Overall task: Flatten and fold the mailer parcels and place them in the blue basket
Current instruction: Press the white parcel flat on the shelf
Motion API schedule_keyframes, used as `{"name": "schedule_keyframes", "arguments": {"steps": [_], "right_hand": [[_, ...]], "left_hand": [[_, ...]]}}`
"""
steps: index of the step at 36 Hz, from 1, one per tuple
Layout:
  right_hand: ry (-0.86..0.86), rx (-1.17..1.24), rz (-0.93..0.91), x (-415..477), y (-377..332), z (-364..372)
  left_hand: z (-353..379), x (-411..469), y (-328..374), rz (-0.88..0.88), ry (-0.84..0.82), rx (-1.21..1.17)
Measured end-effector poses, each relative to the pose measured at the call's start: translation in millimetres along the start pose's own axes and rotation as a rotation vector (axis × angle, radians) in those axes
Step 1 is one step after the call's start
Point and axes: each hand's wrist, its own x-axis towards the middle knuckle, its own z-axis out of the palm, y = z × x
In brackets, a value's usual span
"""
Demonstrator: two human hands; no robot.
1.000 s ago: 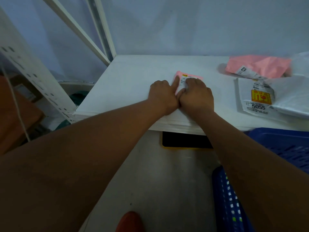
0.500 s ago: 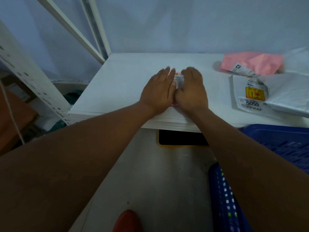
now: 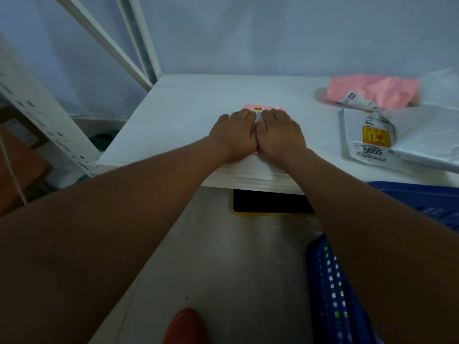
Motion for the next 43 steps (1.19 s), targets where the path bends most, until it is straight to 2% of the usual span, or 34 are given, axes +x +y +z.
{"name": "schedule_keyframes", "arguments": {"steps": [4,7,11,13,17,22,25,28,34,36,39,41,43], "right_hand": [[-0.033,-0.121,-0.119,7,8,7],[-0.038,-0.145,-0.106,6,10,11],[0.030,-0.108,-0.056,3,8,15],[-0.019,-0.072,-0.014,7,7,15],[-0.107,-0.135,-0.024,17,8,6],[-0.010,-0.133,-0.046,15,5,10],[0.052,-0.067,-0.026,12,6,16],[0.012,-0.064,-0.022,18,12,23],[-0.225,-0.035,0.053,38,15,16],[-0.135,-0.020,0.039,32,16,18],[0.248,0.119,0.064,14,13,15],[0.449,0.063,0.044,6,7,9],[0.499,-0.054,0.026,2,5,6]], "left_hand": [[2,2,4,-0.073,0.022,-0.120],[9,1,6,-0.060,0.111,-0.116],[14,0,0,-0.035,0.122,-0.088],[16,0,-2,-0.026,0.084,-0.124],[9,3,-3,0.046,-0.137,-0.023],[2,13,-8,0.011,-0.094,0.019],[8,9,-8,0.009,-0.093,-0.074],[11,8,-9,-0.017,-0.126,-0.080],[2,13,-7,-0.052,-0.251,0.001],[-2,14,-2,-0.097,-0.263,0.029],[-9,16,11,-0.218,-0.272,0.035],[-19,20,22,-0.277,-0.356,0.142],[-33,24,32,-0.353,-0.423,0.245]]}}
